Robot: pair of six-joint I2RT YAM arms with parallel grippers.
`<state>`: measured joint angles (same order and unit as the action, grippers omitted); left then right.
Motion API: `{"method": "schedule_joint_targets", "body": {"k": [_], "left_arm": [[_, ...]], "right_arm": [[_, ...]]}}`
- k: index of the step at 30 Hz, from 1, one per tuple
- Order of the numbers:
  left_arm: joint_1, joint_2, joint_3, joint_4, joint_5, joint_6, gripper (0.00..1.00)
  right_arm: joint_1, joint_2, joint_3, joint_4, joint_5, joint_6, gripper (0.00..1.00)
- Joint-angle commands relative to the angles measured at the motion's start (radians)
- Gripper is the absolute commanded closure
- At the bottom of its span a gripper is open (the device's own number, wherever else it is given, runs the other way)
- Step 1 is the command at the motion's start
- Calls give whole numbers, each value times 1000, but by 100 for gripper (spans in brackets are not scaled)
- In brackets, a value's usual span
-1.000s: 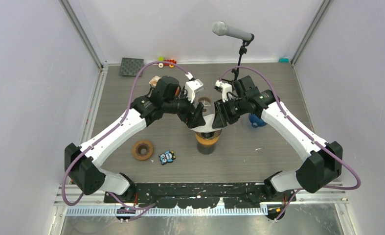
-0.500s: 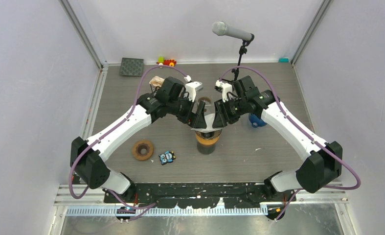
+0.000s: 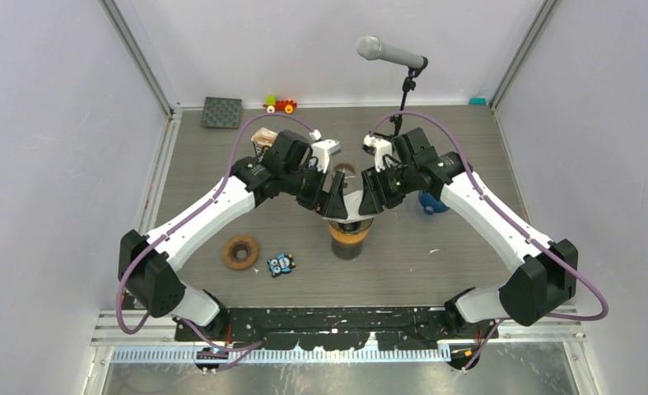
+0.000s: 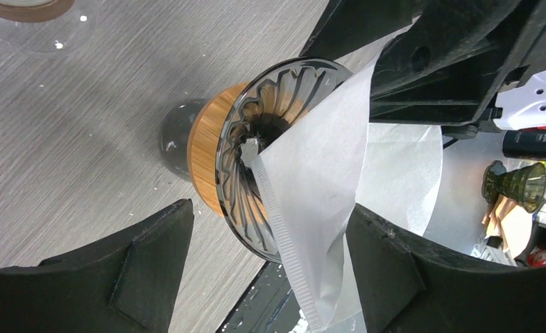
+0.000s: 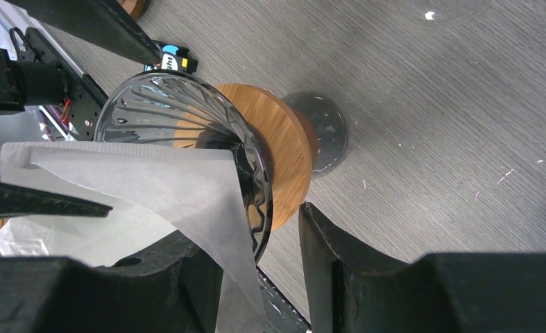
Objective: Place the coffee filter in the dripper
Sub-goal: Place the coffee filter in the coffee dripper.
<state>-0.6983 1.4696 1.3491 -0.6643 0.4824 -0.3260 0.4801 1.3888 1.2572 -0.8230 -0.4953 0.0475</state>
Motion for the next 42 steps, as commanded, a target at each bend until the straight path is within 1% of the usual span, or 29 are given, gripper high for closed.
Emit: {"method": "schedule_joint_targets", "body": {"k": [1,4,13,24,32,38,42], "left_arm": [[-3,-26,23,-15,-10,53,19],[-4,-26,26,-23,-35,87,19],[-4,-10,57,-39,-108,125,21],[-3,3,40,-21,-82,83,23],[-4,5,-20,11,-53,59,35],[-5,6,-36,26,-28,49,38],[-5,11,-37,32,-20,45,41]], "right_arm": [[-5,-55,-5,15,7,-20,53],[-5,-67,-11,14,4,-20,52],[-6,-78,-25,17,-24,-12,49],[-5,-86,-53,41,-27,3,49],[-5,-65,-61,56,-24,6,50],[-5,-56,-65,61,-28,8,50],[-5,-57,-75,68,-31,9,50]]}}
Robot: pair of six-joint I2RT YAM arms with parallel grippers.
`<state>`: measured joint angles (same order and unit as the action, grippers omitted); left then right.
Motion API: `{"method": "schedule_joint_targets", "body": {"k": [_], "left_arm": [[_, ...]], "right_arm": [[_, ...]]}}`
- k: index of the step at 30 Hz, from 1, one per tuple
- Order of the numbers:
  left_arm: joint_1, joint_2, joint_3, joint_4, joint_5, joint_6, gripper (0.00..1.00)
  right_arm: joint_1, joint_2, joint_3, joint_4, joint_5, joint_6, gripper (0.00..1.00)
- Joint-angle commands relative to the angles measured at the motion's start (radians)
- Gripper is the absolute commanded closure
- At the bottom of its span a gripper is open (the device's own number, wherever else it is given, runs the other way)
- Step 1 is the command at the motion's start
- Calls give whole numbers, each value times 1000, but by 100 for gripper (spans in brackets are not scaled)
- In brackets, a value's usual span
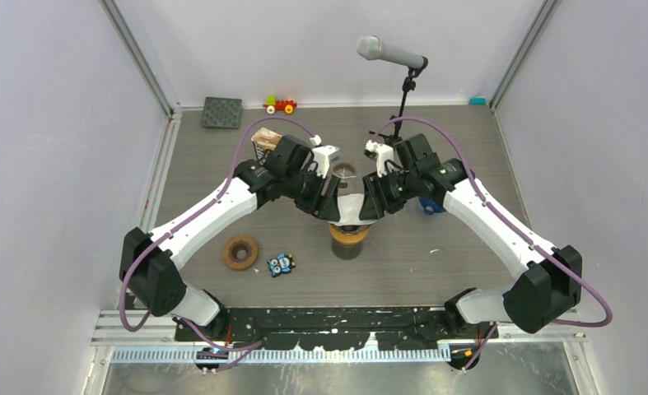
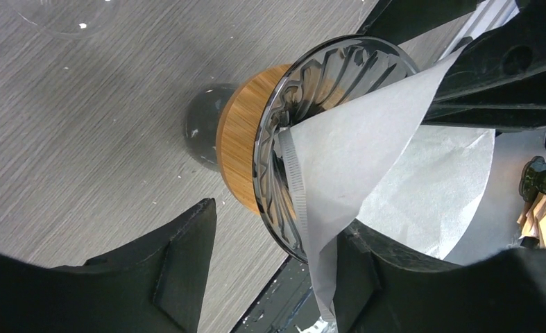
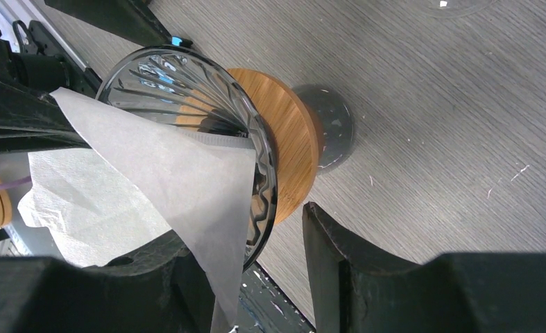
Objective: Place the coffee filter in the dripper
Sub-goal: Place the coffee filter in the coffee dripper.
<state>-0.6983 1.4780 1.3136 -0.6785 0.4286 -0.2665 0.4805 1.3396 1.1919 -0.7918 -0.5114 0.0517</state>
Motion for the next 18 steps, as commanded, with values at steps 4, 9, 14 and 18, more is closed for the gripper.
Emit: {"method": "schedule_joint_targets", "body": {"k": [4,9,14,18], "left_arm": [[-4,8,3,49,39,-13,44],[-6,10,-6,57,42,-10,46],[-4,12,-10,58,41,-5,48],[-6,14,-14,59,37,0,50]], "right_arm": [[-5,-8,-23,45,-13,3,51],[-6,-5,-32,54,-12,5,52],[-5,-1,-32,57,-12,5,52],[-5,1,-29,58,-9,4,52]]}}
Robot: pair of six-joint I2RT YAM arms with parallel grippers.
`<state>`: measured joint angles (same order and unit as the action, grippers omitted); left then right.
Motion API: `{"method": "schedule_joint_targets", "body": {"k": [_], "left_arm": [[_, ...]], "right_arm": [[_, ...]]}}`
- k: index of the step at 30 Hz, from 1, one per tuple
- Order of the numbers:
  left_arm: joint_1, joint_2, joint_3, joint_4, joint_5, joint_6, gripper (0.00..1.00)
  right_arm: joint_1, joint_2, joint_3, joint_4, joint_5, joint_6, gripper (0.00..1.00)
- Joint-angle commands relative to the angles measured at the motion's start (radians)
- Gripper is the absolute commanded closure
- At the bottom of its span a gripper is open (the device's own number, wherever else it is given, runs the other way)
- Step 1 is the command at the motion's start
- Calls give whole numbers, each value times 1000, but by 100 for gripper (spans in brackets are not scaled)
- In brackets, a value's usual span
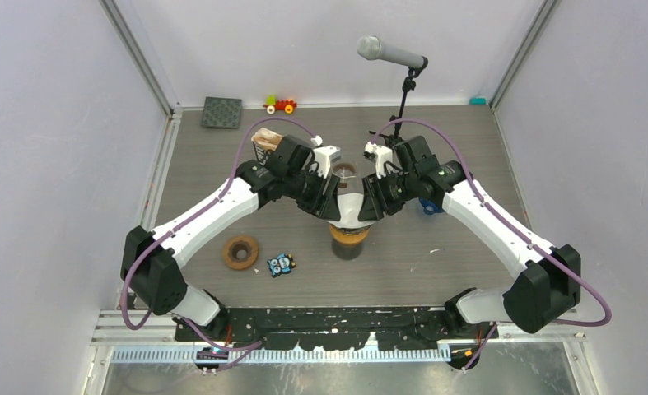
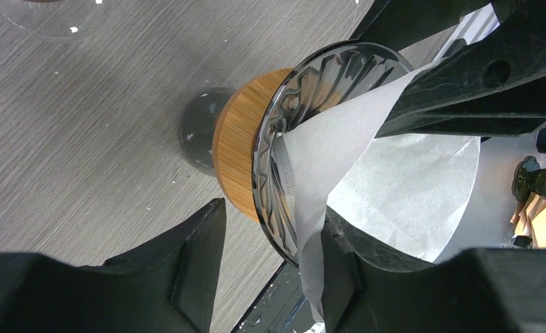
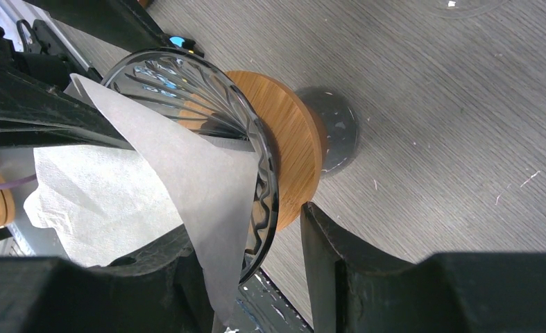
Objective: Place the coffee filter in the dripper
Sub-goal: Place the coffee filter in the coffee dripper.
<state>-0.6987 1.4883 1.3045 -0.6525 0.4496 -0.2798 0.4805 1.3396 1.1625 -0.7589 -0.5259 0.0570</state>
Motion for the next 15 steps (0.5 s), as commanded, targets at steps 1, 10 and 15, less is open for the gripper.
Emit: {"method": "schedule_joint_targets", "body": {"k": [1,10,15], "left_arm": [[-5,6,-6,33,14,14,50],[-11,24,18,32,6,10,51],[-19,39,34,25,0,10,54]], "right_arm": [[-5,2,1,25,8,-3,52],[5,11,22,14,22,-3,54],[12,19,37,0,26,-6,55]]}}
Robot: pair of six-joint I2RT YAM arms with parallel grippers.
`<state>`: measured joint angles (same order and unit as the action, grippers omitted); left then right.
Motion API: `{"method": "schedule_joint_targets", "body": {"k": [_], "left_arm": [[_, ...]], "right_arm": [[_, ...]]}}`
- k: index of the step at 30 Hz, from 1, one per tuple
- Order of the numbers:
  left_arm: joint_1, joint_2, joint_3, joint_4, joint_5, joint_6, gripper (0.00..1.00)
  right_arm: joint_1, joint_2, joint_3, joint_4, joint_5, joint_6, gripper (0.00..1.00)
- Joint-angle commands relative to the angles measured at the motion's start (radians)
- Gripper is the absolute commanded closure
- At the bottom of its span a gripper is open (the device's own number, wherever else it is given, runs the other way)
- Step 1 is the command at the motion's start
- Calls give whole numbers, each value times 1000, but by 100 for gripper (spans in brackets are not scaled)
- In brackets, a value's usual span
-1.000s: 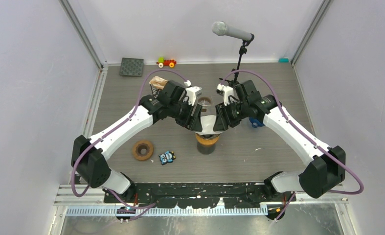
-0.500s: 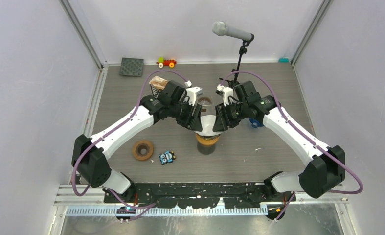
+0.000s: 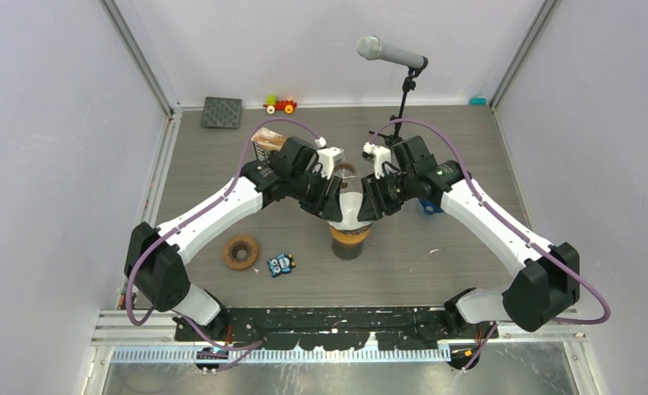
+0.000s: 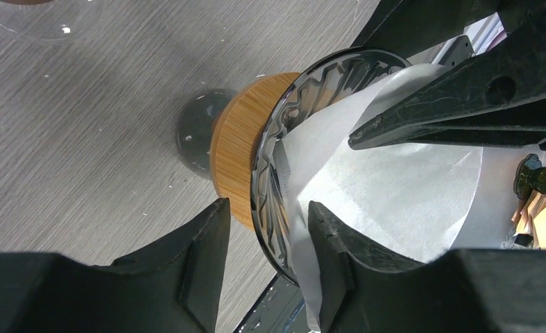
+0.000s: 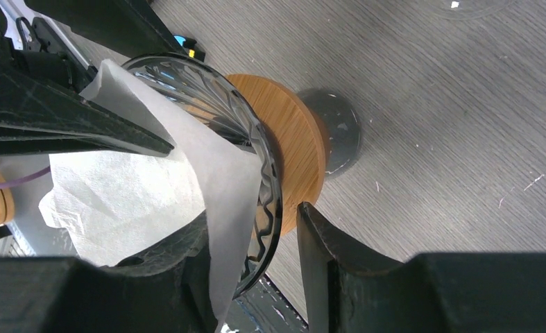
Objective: Place the coffee filter in the dripper
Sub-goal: Place the coffee filter in the coffee dripper.
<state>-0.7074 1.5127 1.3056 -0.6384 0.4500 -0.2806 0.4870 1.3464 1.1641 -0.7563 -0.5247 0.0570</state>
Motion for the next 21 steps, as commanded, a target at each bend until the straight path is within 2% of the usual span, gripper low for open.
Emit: {"method": "schedule_joint_targets", "body": {"k": [1,12,21], "left_arm": [[-10,16,34,11,-3,10,54],[-17,25,45,9,-7,14,61],[-27,25,46,2,-27,33,61]], "right_arm": [[7,15,37,-5,25,-6,56],[19,25,55,-26,52,-23,58],[34,20,75,-45,101,-51,59]]}}
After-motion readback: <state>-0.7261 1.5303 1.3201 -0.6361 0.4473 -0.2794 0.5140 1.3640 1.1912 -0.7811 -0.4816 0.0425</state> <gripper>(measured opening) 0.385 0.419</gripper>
